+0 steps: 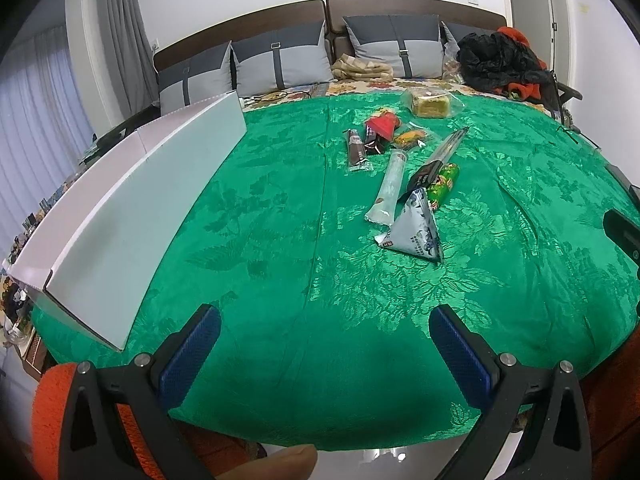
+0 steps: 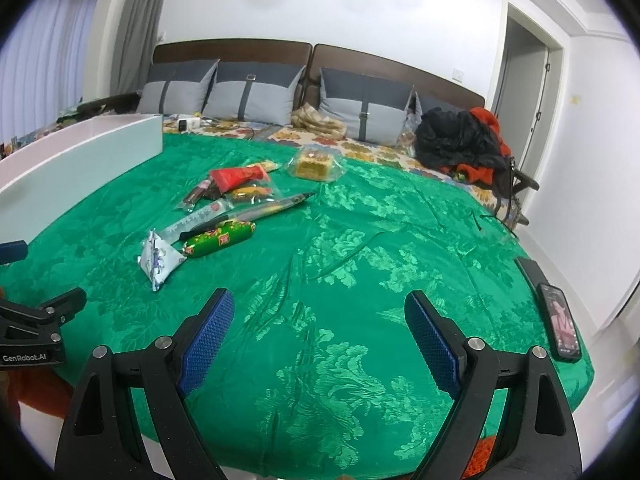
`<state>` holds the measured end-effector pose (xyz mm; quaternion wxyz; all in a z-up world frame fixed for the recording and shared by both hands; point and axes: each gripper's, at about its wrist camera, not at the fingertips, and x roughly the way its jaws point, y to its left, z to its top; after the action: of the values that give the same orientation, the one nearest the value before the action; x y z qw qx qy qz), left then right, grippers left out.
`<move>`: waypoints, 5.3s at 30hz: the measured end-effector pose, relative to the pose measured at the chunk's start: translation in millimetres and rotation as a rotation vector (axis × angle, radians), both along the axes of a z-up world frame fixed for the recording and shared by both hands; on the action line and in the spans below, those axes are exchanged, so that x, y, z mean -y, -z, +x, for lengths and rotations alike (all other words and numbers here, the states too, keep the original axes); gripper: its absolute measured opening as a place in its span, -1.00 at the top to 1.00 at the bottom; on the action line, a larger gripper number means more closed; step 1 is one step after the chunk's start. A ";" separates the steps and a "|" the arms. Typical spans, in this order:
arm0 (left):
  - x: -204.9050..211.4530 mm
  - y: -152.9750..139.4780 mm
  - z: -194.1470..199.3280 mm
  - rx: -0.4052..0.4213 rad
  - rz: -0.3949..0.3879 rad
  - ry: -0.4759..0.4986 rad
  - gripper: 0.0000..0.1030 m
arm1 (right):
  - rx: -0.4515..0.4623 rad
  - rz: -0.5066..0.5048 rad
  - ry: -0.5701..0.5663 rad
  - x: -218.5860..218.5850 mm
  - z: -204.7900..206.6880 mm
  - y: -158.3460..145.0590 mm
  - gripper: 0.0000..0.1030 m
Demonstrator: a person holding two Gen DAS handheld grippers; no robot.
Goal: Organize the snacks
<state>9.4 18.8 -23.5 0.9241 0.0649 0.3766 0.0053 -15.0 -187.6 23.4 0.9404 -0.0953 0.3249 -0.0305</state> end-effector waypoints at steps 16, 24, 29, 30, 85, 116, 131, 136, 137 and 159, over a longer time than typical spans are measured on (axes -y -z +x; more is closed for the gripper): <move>-1.2 0.4 1.3 -0.004 -0.002 -0.003 -1.00 | -0.007 0.000 -0.004 -0.5 0.4 1.8 -0.74; 0.2 2.4 1.3 -0.011 0.007 0.002 -1.00 | -0.014 0.002 -0.006 -1.6 1.5 2.4 -0.74; 0.7 3.9 0.6 -0.014 0.008 0.000 -1.00 | -0.017 0.004 -0.008 -2.2 2.3 2.8 -0.74; 0.6 4.4 1.0 -0.015 0.008 0.000 -1.00 | -0.018 0.005 -0.009 -2.0 2.1 2.9 -0.74; -2.4 19.1 8.4 -0.073 0.018 -0.002 -1.00 | -0.042 0.014 -0.019 -4.5 7.6 11.4 -0.74; -7.7 39.5 24.6 -0.194 -0.020 -0.006 -1.00 | -0.088 0.045 -0.016 1.6 10.6 16.7 -0.74; -22.5 43.8 58.8 -0.278 -0.110 0.000 -1.00 | -0.239 0.099 0.033 17.8 23.4 38.7 -0.74; -23.1 44.3 69.2 -0.305 -0.116 0.019 -1.00 | -0.275 0.109 0.040 20.5 26.6 45.4 -0.74; -23.2 44.2 70.7 -0.312 -0.115 0.023 -1.00 | -0.278 0.110 0.039 20.6 26.8 45.9 -0.74; -28.3 44.1 59.2 -0.295 -0.106 0.118 -1.00 | -0.383 0.157 0.082 32.4 34.4 65.7 -0.74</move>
<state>68.5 47.2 -67.6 0.8596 0.0379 0.5035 -0.0783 19.5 -220.1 -42.3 0.8641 -0.0125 0.5026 -0.0248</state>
